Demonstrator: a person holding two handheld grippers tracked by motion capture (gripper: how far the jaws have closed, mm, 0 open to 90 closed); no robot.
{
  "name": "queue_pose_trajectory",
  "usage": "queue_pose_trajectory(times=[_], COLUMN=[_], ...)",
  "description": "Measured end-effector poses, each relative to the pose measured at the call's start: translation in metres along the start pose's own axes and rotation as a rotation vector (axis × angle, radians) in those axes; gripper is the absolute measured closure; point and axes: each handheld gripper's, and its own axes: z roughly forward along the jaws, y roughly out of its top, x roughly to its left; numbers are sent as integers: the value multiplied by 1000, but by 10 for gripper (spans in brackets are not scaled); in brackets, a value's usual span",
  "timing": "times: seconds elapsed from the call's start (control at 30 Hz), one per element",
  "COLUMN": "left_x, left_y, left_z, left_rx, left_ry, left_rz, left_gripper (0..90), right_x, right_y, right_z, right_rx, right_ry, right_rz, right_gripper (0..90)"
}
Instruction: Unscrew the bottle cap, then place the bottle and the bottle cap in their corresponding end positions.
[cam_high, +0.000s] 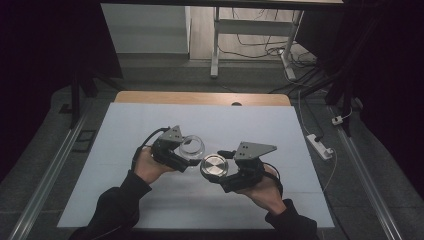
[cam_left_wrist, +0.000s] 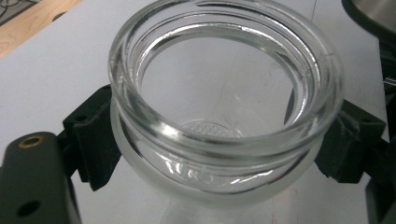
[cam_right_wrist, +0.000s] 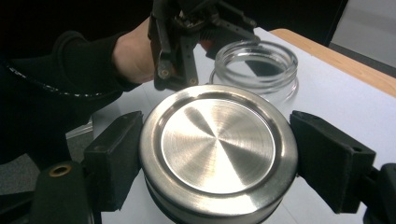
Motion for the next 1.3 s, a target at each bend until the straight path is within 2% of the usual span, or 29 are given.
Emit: queue_pose_trajectory(times=[0.73, 1.3], left_x=[2, 11], left_y=[4, 10], left_z=[-3, 0], left_rx=[-33, -42], left_ry=[17, 38], left_rz=[-18, -6], left_gripper=[153, 153], right_x=[10, 19], right_y=[-23, -38], right_z=[3, 21], right_rx=[24, 46], right_ry=[16, 60], right_rz=[6, -6], right_gripper=[197, 197])
